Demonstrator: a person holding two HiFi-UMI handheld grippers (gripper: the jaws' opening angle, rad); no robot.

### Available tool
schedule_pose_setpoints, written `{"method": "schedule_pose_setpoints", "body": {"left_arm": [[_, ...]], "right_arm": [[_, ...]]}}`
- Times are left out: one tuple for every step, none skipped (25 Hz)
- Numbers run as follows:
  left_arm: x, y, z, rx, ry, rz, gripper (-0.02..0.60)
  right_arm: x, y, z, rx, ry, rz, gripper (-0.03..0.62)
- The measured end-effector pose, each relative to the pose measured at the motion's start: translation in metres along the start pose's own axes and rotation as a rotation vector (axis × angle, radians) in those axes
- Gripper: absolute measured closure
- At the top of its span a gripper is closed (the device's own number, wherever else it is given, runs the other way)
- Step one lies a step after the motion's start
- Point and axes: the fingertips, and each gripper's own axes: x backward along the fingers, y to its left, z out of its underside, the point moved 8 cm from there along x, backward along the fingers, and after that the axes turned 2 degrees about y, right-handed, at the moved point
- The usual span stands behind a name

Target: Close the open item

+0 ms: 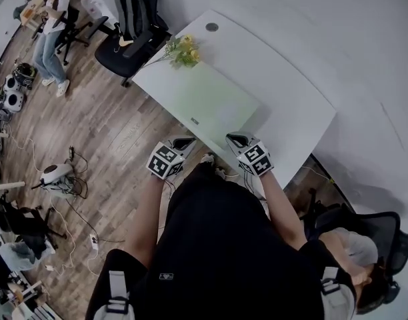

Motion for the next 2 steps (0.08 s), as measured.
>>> {"method": "schedule_pose_setpoints", "body": {"left_arm": [[0.001,-0.0021,0.0002,0.0,0.001,-0.002,0.575],[0.0021,-0.0041,0.0004,0.0,0.003,-0.004,0.577]], "right_arm": [[0.0016,0.0005,0.002,-0.005,0.001,0.001,0.588],[0.0032,0.0012,0.004,-0.011,0.002,0.003,0.588]]}}
